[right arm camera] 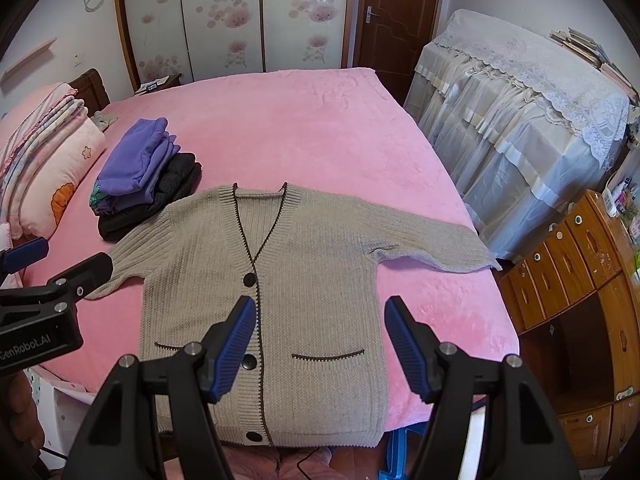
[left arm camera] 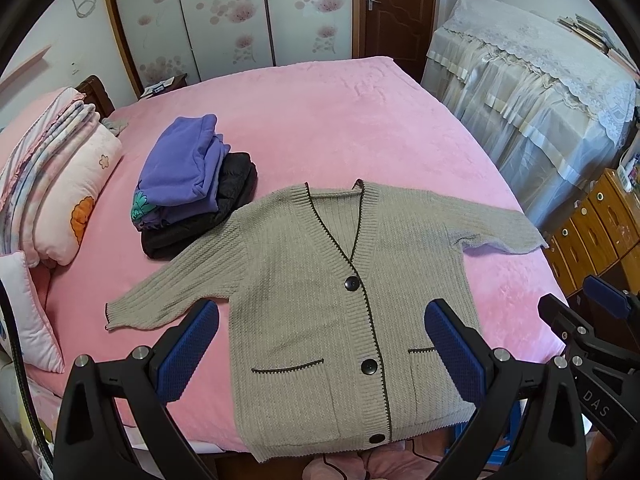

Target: Fold large clothes

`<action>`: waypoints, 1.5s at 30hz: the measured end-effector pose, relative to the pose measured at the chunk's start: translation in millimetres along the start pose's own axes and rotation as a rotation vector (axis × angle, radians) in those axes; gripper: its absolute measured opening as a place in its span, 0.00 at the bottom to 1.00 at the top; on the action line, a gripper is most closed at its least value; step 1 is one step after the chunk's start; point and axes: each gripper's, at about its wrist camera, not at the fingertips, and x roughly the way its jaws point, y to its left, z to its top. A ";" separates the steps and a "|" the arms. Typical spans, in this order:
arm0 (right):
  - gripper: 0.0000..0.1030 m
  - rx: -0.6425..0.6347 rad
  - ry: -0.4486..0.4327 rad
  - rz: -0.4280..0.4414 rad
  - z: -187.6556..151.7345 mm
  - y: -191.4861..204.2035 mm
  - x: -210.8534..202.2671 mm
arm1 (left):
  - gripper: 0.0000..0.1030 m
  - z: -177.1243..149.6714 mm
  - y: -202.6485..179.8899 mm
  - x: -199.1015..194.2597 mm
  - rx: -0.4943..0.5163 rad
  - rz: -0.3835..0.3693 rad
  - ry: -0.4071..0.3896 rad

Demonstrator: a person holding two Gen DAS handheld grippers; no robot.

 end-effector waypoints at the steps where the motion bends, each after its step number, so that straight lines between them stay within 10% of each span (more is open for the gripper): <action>1: 0.64 0.002 0.002 -0.002 0.6 0.8 0.8 | 0.99 0.0 0.5 0.6 0.002 -0.001 0.002; 45: 0.64 0.070 -0.022 -0.087 5.1 44.7 0.9 | 0.99 24.3 27.3 6.9 0.131 -0.051 -0.036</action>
